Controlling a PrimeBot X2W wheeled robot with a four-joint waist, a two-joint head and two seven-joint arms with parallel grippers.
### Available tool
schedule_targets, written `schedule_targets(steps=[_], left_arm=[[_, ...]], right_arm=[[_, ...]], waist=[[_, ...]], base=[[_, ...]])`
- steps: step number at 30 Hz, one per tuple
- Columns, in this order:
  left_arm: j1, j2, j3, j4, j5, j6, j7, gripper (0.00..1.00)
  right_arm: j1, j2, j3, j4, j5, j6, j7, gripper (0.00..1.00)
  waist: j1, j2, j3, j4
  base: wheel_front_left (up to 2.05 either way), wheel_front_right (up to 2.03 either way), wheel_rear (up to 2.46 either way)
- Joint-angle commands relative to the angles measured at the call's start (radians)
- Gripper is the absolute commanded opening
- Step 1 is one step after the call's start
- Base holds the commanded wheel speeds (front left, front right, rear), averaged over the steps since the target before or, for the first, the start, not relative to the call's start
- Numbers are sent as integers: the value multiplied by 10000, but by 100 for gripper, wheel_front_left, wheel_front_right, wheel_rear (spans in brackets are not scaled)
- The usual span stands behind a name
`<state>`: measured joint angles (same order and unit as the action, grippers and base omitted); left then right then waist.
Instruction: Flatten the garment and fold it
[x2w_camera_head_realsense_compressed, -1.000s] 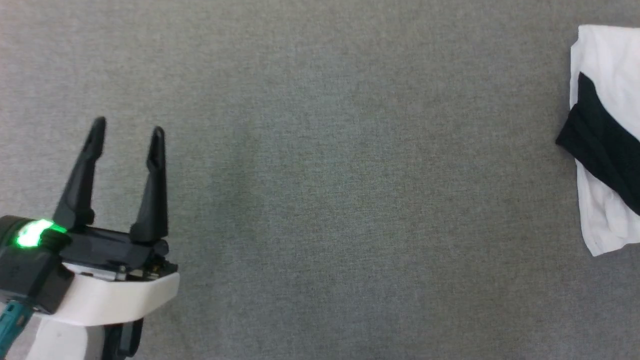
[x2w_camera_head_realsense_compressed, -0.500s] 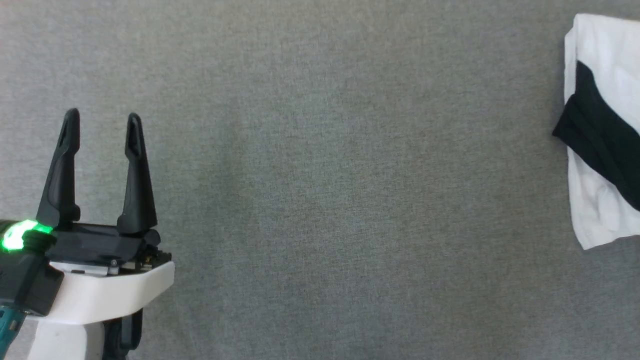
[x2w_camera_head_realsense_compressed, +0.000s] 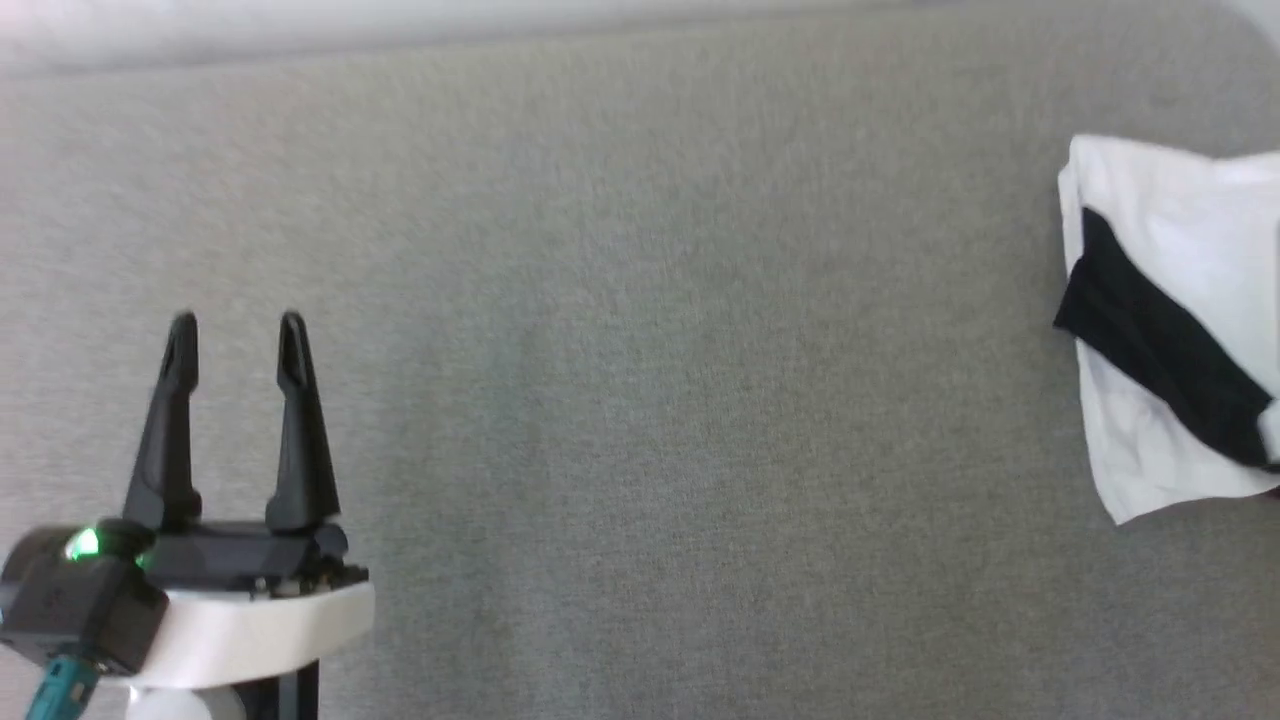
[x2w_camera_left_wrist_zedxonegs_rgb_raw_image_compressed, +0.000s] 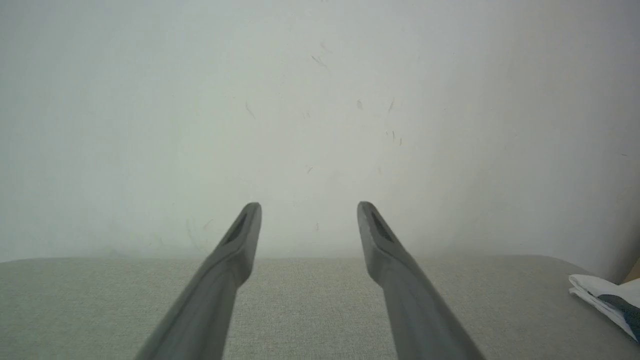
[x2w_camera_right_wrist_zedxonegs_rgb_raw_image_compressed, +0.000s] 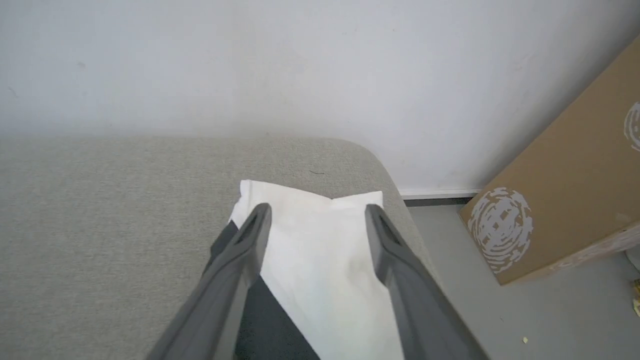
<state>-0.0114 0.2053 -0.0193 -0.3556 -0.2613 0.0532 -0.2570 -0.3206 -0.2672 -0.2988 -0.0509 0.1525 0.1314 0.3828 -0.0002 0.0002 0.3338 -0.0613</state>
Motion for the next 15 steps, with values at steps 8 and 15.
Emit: schedule_targets(steps=[8,15], left_arm=[[896,-391,236,361,360,-246,-47,100],[1345,-774,263,524,698,-761,-47,100]], right_arm=[[1509,1277,841,-1196,-6,-7,-1941,100],[2922,1986,1149,-905,-578,-7,-3972,100]], waist=[[2,-2,-1968,503],[2,-2,-2679,825]], base=[[0,0,0],[0,0,0]])
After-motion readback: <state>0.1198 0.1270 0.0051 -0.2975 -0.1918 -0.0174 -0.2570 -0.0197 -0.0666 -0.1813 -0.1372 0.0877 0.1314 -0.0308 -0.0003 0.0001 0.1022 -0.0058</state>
